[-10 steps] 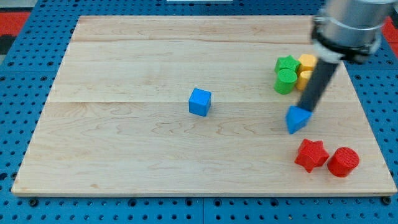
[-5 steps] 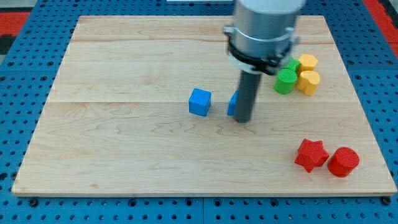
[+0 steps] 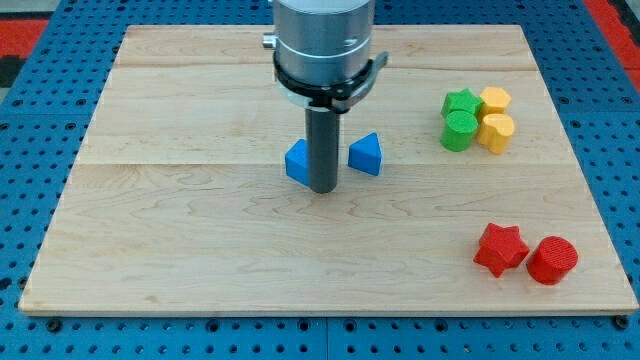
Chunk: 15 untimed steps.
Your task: Move the blue blocks to the center of the board
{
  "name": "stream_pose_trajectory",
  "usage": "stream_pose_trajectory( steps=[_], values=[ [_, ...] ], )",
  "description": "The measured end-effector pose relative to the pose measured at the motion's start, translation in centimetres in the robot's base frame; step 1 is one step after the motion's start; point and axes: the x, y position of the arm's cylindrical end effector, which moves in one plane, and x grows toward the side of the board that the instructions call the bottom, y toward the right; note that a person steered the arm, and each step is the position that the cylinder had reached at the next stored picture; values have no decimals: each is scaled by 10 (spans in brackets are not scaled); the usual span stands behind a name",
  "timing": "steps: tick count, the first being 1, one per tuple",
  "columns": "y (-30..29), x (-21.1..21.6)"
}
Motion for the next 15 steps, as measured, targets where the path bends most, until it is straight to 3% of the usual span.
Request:
stream_pose_trajectory(
  steps=[5, 6, 7, 9, 10, 11, 13, 15],
  values=[
    [-111, 2],
    [-112, -18],
    [-108, -39],
    [-68, 8],
    [-66, -27],
    [-54, -37],
    [-33, 17],
    [-12, 6]
  ],
)
